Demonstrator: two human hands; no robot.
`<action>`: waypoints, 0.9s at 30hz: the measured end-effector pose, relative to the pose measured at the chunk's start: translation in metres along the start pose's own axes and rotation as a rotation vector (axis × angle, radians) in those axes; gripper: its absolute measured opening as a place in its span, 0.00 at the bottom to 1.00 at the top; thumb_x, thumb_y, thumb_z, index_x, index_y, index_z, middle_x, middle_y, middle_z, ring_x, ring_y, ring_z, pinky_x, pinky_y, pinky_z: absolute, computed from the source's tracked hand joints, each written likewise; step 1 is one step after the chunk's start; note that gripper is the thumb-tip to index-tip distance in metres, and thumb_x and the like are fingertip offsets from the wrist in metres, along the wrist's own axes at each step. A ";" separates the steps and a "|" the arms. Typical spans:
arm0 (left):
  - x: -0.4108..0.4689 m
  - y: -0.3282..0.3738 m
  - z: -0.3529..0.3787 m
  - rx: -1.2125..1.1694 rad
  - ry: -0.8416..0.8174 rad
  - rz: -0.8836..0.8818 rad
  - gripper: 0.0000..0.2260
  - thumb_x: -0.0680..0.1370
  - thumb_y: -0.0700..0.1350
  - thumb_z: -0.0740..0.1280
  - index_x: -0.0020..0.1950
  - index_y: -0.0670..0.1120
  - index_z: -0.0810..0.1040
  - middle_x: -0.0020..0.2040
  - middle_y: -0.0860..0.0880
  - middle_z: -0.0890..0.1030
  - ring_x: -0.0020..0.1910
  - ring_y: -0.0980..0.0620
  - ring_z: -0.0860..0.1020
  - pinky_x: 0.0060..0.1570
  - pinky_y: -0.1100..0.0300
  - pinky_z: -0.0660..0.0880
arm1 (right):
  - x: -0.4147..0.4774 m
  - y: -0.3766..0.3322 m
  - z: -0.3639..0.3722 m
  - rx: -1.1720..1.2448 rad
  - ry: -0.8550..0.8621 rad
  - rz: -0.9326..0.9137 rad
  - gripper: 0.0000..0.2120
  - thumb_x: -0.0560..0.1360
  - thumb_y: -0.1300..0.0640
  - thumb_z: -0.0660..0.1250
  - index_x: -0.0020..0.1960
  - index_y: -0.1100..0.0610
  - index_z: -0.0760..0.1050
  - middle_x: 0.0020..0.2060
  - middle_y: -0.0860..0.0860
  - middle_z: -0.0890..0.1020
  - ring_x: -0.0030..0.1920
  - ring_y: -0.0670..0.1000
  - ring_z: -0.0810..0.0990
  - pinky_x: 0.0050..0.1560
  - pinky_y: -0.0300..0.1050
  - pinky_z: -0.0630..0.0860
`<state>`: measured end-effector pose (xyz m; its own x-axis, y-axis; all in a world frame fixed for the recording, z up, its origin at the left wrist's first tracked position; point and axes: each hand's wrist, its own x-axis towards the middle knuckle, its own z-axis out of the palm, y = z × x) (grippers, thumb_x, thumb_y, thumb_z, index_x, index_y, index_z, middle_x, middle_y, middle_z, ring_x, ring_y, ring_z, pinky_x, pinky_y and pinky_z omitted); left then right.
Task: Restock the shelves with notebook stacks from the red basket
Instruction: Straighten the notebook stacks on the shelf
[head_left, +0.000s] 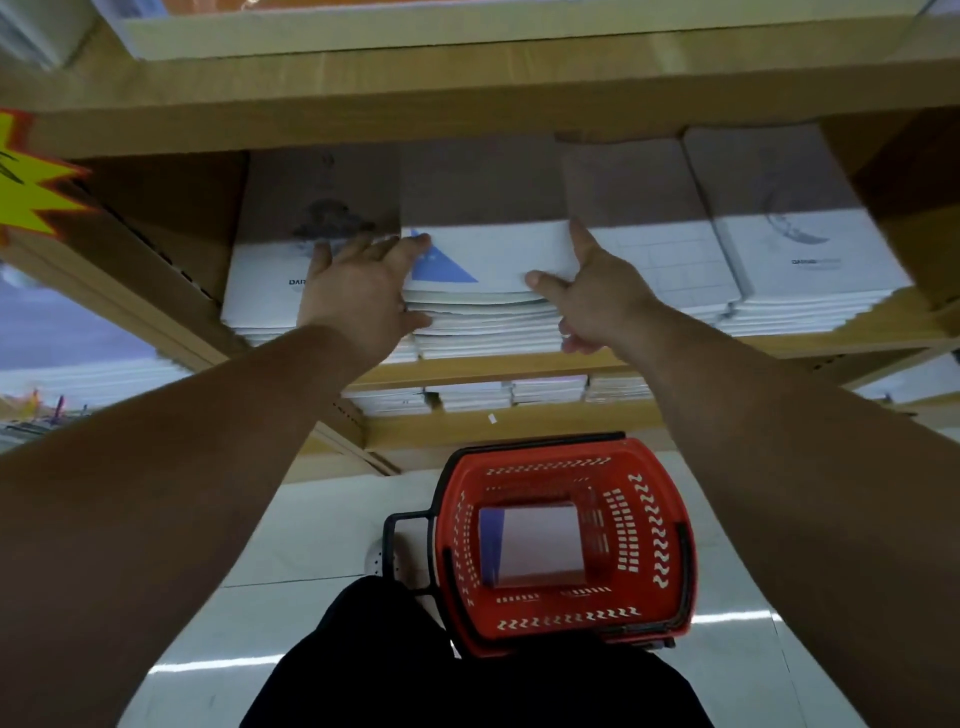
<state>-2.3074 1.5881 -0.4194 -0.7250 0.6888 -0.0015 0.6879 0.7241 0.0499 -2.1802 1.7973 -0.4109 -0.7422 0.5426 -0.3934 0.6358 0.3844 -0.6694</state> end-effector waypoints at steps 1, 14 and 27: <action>-0.001 0.001 0.000 -0.017 -0.002 -0.003 0.36 0.76 0.55 0.72 0.80 0.54 0.58 0.77 0.46 0.68 0.78 0.43 0.61 0.77 0.40 0.55 | 0.000 -0.001 -0.004 -0.109 0.002 -0.036 0.43 0.77 0.36 0.66 0.82 0.43 0.45 0.65 0.57 0.80 0.37 0.55 0.87 0.37 0.47 0.84; -0.005 0.052 -0.016 -0.772 -0.109 -0.211 0.39 0.78 0.50 0.72 0.82 0.55 0.54 0.80 0.48 0.61 0.77 0.48 0.61 0.64 0.64 0.60 | 0.011 0.005 -0.007 0.372 0.125 -0.064 0.36 0.79 0.53 0.71 0.81 0.58 0.59 0.75 0.52 0.71 0.73 0.52 0.70 0.68 0.40 0.68; -0.005 0.183 0.004 -0.749 -0.068 -0.238 0.43 0.73 0.49 0.76 0.82 0.54 0.55 0.74 0.47 0.67 0.72 0.48 0.67 0.62 0.63 0.63 | 0.010 0.088 -0.091 0.399 0.302 -0.118 0.29 0.78 0.63 0.67 0.78 0.53 0.67 0.62 0.46 0.78 0.49 0.44 0.82 0.41 0.26 0.74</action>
<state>-2.1778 1.7167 -0.4140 -0.8294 0.5363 -0.1563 0.2898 0.6523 0.7003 -2.1120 1.9045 -0.4163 -0.6724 0.7267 -0.1406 0.3774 0.1733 -0.9097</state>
